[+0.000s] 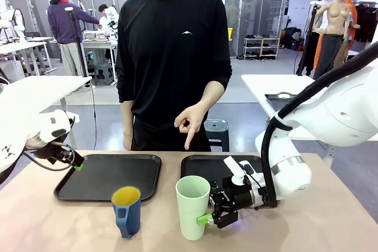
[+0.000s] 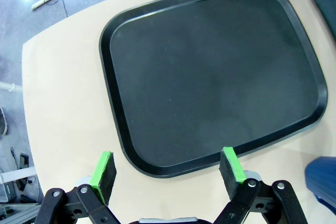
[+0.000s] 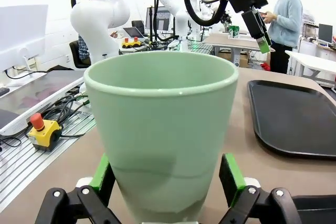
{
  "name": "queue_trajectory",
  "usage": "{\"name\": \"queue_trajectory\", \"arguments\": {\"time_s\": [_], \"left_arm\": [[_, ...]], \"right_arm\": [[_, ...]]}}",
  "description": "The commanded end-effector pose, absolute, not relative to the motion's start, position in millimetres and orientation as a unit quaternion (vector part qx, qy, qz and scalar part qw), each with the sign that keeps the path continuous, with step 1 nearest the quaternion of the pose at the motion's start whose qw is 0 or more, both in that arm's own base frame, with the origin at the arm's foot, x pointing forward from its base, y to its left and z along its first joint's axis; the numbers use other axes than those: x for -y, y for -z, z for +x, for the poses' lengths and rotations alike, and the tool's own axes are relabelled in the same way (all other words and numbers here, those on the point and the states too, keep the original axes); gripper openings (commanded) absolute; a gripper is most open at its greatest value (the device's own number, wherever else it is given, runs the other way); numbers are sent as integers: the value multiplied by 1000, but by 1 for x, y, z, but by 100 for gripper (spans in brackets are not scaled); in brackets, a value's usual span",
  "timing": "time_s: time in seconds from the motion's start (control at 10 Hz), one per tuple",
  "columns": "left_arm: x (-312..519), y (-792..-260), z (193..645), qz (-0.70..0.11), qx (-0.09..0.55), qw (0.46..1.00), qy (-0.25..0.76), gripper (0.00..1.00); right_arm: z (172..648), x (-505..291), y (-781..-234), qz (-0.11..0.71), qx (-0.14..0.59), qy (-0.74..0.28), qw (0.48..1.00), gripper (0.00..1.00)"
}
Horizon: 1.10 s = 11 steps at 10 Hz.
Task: Sort and store the cups by type.
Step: Pick up the Reusable plastic cup.
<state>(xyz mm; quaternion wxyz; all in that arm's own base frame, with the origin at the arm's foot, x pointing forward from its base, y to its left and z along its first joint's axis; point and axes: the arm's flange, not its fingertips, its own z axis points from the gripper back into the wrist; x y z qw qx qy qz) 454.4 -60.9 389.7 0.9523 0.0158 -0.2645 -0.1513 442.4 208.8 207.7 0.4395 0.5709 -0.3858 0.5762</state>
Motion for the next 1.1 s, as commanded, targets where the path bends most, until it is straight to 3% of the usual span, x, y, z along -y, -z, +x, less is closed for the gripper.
{"name": "queue_trajectory", "arguments": {"time_s": [0.0,0.4,0.9,1.0], "left_arm": [[60,-390,455,16,265,952,150,100],[60,-390,455,16,265,952,150,100],[60,-390,455,16,265,952,150,100],[60,-390,455,16,265,952,150,100]], "right_arm": [[449,-220,-204,580,383,-567,442,100],[449,-226,-202,587,365,-580,432,100],[444,-223,-201,584,362,-584,432,47],[443,-224,-201,584,364,-583,432,41]]}}
